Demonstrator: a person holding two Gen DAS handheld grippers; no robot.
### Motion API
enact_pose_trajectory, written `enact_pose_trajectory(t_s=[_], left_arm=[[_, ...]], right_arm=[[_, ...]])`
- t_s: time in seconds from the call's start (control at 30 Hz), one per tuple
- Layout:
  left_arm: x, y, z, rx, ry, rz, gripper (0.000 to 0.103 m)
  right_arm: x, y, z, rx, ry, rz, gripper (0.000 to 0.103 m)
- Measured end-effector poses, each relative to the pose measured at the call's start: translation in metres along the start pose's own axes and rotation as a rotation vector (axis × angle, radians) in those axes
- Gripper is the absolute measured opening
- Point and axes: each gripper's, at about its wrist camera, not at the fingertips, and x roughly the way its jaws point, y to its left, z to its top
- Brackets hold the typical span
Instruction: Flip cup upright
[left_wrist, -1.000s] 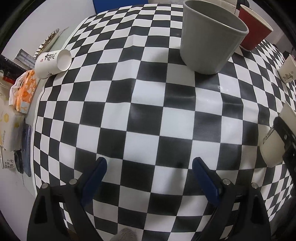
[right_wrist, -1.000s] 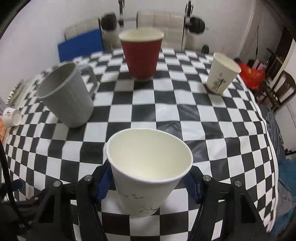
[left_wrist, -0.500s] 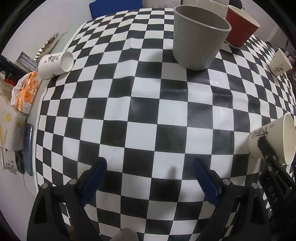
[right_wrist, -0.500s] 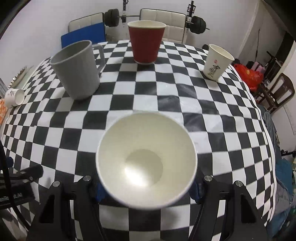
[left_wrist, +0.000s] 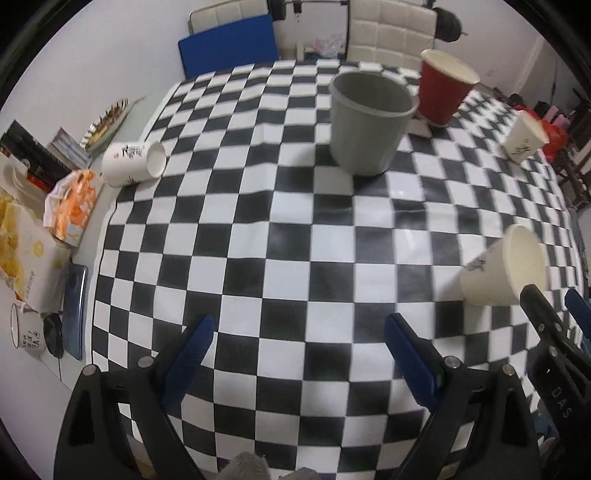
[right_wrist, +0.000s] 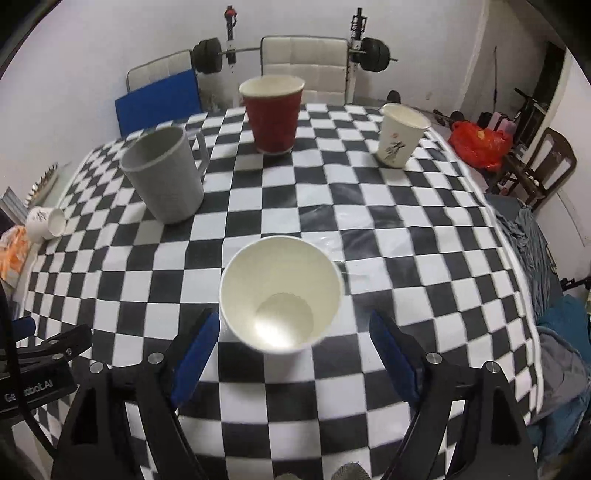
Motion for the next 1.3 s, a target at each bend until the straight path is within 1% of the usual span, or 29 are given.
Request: enact_pose_trajectory(t_s=[0.03,0.1,0.17,0.27,0.4,0.6,0.77,0.9,1.03,1.13,1.3], left_arm=[[-0.006,-0.002,0.000,0.011,-0.010,-0.001,0.094],[-0.022,-0.008,-0.002,0.029,-0.029,-0.010,0.094],[-0.040,-0.011,-0.005,0.032,-0.045,-0.024,0.094],[-0.074,-0.022,-0.012,0.037,-0.069,-0.064,0.095],[-0.122,-0.039,-0.023,0.061,-0.126,-0.078,0.095],[-0.204,-0.053,-0.043,0.049,-0.227,-0.081,0.094],[-0.260,-0.054,-0.058,0.033,-0.300,-0.066,0.094],[-0.288,-0.051,-0.065,0.008,-0.323,-0.049,0.095],[-0.306,-0.046,-0.070,-0.018,-0.341,-0.046,0.094],[-0.314,-0.047,-0.074,-0.020,-0.355,-0.046,0.094],[-0.324,-0.047,-0.079,-0.016,-0.380,-0.044,0.094]], right_arm=[[-0.011,-0.004,-0.002,0.015,-0.008,-0.007,0.085],[-0.027,-0.011,-0.003,0.043,0.010,-0.026,0.086],[-0.045,-0.023,-0.005,0.080,0.051,-0.057,0.086],[-0.076,-0.045,-0.006,0.107,0.128,-0.116,0.086],[-0.119,-0.067,-0.005,0.103,0.166,-0.122,0.086],[-0.216,-0.088,0.002,0.042,0.074,-0.105,0.086],[-0.279,-0.098,0.008,0.022,0.003,-0.083,0.086],[-0.316,-0.100,0.009,0.016,-0.033,-0.053,0.086],[-0.348,-0.101,0.008,0.014,-0.067,-0.037,0.086],[-0.364,-0.101,0.007,0.010,-0.090,-0.040,0.086],[-0.379,-0.101,0.009,0.007,-0.111,-0.051,0.086]])
